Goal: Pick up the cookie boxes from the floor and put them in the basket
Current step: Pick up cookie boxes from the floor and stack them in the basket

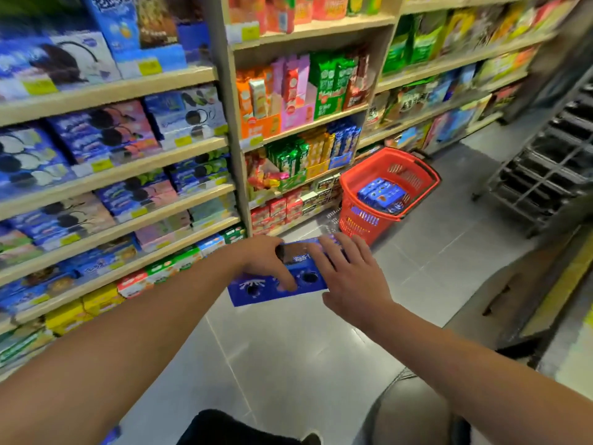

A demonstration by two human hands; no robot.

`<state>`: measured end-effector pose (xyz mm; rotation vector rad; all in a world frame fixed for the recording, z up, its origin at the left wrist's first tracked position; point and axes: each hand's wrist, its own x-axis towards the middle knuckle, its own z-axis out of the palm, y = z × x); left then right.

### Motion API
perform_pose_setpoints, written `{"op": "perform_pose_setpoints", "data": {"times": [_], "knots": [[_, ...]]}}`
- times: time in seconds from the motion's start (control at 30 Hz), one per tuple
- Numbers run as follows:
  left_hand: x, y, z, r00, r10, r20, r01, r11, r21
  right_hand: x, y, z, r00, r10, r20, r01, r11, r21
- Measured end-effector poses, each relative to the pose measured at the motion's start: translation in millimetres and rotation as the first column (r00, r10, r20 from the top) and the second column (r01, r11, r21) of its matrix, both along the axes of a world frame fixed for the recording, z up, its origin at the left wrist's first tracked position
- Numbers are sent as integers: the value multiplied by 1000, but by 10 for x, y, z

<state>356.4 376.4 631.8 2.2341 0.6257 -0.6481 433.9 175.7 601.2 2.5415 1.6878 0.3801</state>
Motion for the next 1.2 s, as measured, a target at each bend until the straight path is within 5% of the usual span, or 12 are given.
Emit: {"op": "perform_pose_setpoints", "data": {"times": [0.1, 0.33, 0.47, 0.6, 0.8, 1.03, 1.2], "knots": [[491, -35, 63, 997, -78, -26, 76, 993, -89, 453, -32, 93, 999, -33, -23, 33, 999, 17], [1577, 256, -62, 913, -390, 118, 356, 905, 234, 1582, 208, 244, 928, -264, -262, 247, 964, -97], [2102, 442, -188, 763, -491, 420, 297, 843, 448, 2132, 360, 259, 865, -388, -318, 371, 921, -115], [2666, 623, -351, 673, -566, 476, 269, 787, 555, 2631, 412, 242, 736, -521, -432, 531, 841, -109], [3518, 683, -460, 622, -590, 515, 350, 798, 491, 3205, 324, 201, 611, -545, -573, 636, 770, -54], [4478, 594, -634, 666, -570, 482, 366, 812, 455, 4025, 147, -150, 558, -390, -733, 728, 654, 206], [5245, 352, -866, 719, -556, 417, 343, 805, 484, 4862, -66, -493, 502, -327, -801, 732, 653, 193]]}}
